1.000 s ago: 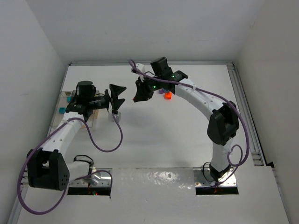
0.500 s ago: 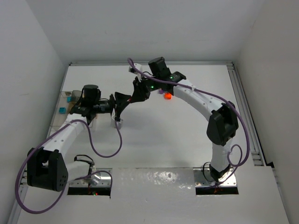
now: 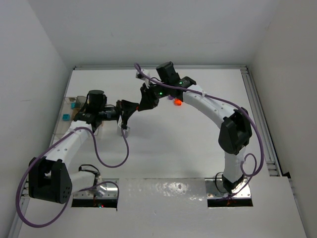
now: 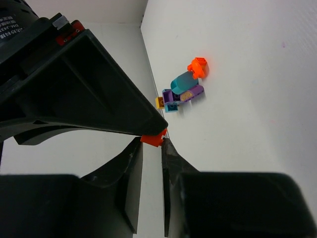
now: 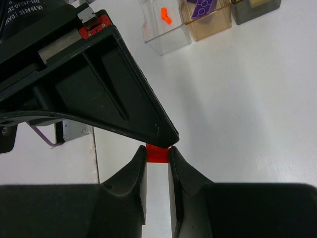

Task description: Sort the legos into containers by color

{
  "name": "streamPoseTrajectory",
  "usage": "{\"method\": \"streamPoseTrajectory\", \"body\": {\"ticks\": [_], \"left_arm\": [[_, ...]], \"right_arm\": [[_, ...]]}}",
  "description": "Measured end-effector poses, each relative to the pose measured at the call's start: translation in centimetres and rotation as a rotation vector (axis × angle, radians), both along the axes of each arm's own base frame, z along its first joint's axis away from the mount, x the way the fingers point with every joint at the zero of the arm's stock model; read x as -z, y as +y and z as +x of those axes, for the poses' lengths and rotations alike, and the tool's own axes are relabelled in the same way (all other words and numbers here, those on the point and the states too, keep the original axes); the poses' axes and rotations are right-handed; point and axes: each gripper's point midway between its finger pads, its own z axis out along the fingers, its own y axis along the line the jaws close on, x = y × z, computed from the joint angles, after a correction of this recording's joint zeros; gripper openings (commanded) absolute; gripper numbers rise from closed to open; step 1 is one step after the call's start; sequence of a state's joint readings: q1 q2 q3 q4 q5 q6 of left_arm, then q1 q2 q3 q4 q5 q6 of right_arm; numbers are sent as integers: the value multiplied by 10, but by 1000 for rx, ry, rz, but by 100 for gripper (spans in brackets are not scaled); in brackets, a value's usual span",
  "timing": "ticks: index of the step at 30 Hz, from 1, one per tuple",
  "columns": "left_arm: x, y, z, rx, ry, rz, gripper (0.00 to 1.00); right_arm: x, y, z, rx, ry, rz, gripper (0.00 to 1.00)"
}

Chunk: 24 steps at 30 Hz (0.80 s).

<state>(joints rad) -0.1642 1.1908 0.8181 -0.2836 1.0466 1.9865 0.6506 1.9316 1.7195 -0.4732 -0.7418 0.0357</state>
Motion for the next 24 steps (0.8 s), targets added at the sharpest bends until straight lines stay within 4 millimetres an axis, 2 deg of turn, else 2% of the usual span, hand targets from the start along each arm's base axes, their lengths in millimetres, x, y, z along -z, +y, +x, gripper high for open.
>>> {"method": "streamPoseTrajectory", "body": {"ticks": [2, 8, 9, 11, 12, 15, 19, 24], "left_arm": [[0, 0, -1, 3, 2, -3, 1], [-1, 1, -2, -3, 1, 2, 0], [-2, 2, -3, -8, 0, 5, 0], [-3, 3, -2, -22, 2, 10, 0], [-3, 4, -2, -30, 8, 11, 0], [-4, 9, -3, -66, 24, 18, 0], [-4, 17, -1, -134, 62, 26, 0], [11, 44, 3, -252, 163, 40, 0]], "right_arm": [[0, 0, -1, 1, 5, 1, 0], [0, 1, -1, 8, 18, 1, 1], [0, 1, -1, 9, 18, 1, 19], [-1, 2, -1, 12, 15, 3, 40], [0, 2, 1, 20, 9, 1, 56], [4, 0, 9, 54, -9, -15, 68], [17, -10, 20, 110, -4, -43, 72], [36, -41, 40, 209, 33, -76, 77]]}}
